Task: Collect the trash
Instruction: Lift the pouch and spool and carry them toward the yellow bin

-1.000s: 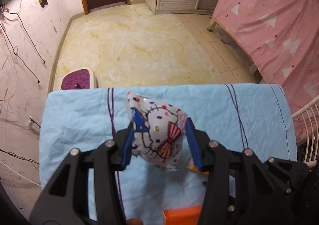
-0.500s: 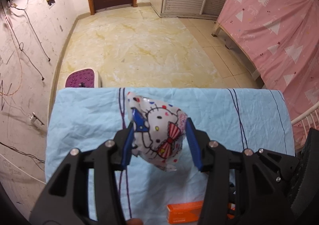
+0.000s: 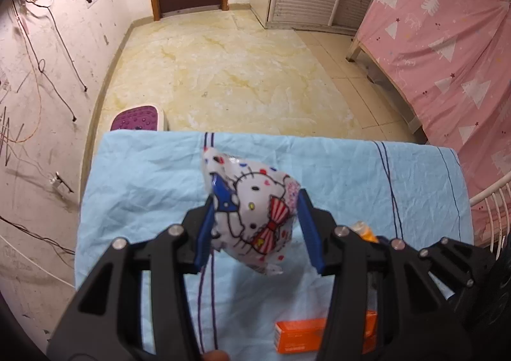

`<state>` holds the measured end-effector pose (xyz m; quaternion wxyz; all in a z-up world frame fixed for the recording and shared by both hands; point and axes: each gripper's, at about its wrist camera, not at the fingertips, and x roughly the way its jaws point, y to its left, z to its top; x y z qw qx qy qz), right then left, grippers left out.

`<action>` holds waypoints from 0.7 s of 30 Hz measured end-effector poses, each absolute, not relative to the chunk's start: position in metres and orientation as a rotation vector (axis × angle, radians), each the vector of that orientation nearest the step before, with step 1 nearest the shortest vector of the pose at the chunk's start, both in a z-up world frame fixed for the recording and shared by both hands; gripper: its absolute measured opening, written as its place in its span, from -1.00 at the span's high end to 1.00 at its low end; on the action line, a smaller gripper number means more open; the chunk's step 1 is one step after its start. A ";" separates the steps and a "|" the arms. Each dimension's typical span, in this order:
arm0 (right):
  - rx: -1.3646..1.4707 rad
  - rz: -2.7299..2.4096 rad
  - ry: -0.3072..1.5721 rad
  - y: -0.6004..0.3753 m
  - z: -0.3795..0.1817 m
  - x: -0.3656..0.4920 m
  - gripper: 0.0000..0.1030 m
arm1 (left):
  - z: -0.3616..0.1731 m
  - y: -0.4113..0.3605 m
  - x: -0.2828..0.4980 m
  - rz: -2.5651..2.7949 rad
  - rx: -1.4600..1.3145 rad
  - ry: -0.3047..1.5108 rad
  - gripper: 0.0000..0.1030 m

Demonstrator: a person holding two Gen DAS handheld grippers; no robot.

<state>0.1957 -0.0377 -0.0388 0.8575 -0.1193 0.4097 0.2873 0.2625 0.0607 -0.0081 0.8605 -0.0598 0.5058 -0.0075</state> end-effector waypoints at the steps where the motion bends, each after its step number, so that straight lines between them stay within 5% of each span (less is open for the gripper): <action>1: -0.244 0.595 0.853 -0.043 -0.035 0.194 0.83 | -0.006 0.058 0.261 -0.019 -0.121 1.058 0.11; 21: -0.098 0.426 0.752 -0.197 -0.002 0.161 0.83 | 0.022 -0.086 0.235 -0.171 0.052 0.997 0.11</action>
